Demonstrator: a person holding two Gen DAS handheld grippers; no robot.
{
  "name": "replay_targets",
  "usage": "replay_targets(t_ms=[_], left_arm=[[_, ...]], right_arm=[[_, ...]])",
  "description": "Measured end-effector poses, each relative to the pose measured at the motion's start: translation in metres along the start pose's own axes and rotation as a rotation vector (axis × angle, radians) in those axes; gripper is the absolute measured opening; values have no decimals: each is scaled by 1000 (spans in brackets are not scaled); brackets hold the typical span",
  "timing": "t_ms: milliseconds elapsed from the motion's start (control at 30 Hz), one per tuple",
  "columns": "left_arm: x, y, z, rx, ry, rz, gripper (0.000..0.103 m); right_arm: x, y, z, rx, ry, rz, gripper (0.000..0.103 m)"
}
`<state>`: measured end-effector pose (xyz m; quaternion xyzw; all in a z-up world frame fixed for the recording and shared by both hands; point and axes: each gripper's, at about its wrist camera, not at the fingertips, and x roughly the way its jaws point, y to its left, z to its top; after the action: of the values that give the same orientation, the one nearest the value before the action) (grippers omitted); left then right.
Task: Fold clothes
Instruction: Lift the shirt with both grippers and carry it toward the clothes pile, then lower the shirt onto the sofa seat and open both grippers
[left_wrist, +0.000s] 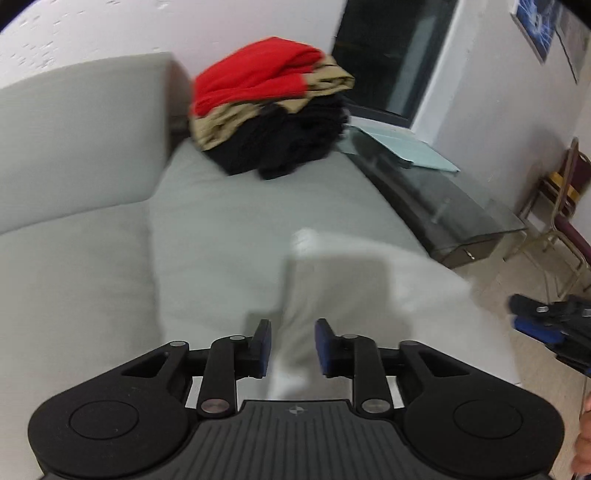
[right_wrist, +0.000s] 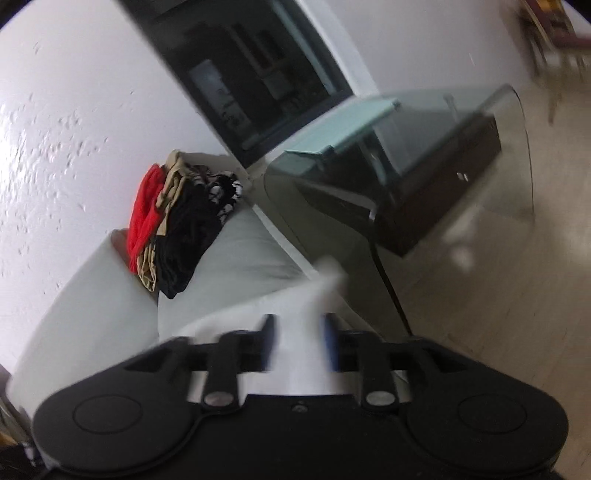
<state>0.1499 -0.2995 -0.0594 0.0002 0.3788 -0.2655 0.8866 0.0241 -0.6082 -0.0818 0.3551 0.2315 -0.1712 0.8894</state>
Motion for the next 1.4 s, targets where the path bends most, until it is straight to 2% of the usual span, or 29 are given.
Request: replay_targets(t_ms=[133, 233, 267, 300, 333, 433, 467, 500, 533, 633, 667, 767, 867, 900, 967, 1067, 1100, 1133, 1233, 1400], left_arm=[[-20, 11, -11, 20, -18, -16, 22], [-22, -5, -16, 65, -8, -69, 21], [-15, -14, -19, 99, 25, -71, 21], [-6, -24, -23, 139, 69, -66, 22], [3, -34, -27, 180, 113, -61, 23], [10, -47, -36, 246, 200, -16, 27], [8, -47, -38, 255, 217, 7, 27], [5, -47, -41, 263, 235, 30, 28], [2, -47, -44, 272, 253, 53, 28], [-17, -49, -46, 304, 273, 133, 31], [-29, -50, -45, 306, 257, 140, 41], [-66, -52, -39, 289, 201, 125, 57], [-105, -56, -28, 259, 142, 91, 70], [-119, -58, -25, 257, 122, 82, 71], [-145, -63, -22, 251, 90, 70, 82], [-178, -71, -17, 244, 56, 45, 88], [-186, -73, -16, 243, 53, 39, 89], [-193, -76, -16, 241, 55, 35, 91], [-209, -82, -15, 230, 61, 29, 95], [-230, -94, -22, 230, 41, 35, 102]], right_arm=[[-30, -12, -9, -29, -27, 17, 48], [-49, -4, -20, -54, -21, 56, 46], [-50, 3, -25, -73, -9, 73, 38], [-51, 9, -31, -93, 3, 90, 20], [-52, 15, -37, -113, 15, 106, 15], [-50, 19, -56, -126, 117, 74, 14], [-48, 16, -62, -134, 163, 30, 14], [-53, 9, -67, -128, 180, 5, 13], [-58, 3, -72, -121, 197, -19, 7], [-78, -4, -81, -140, 244, -83, 8], [-86, -2, -80, -142, 245, -85, 11], [-112, 11, -72, -125, 235, -41, 24], [-145, 35, -66, -144, 197, 35, 36], [-157, 45, -64, -172, 180, 36, 42], [-180, 66, -59, -228, 148, 33, 53], [-213, 91, -49, -290, 123, 33, 74], [-222, 98, -46, -304, 127, 28, 80], [-231, 105, -43, -318, 131, 24, 82], [-247, 124, -40, -363, 165, -15, 101], [-266, 148, -41, -474, 151, -101, 103]])
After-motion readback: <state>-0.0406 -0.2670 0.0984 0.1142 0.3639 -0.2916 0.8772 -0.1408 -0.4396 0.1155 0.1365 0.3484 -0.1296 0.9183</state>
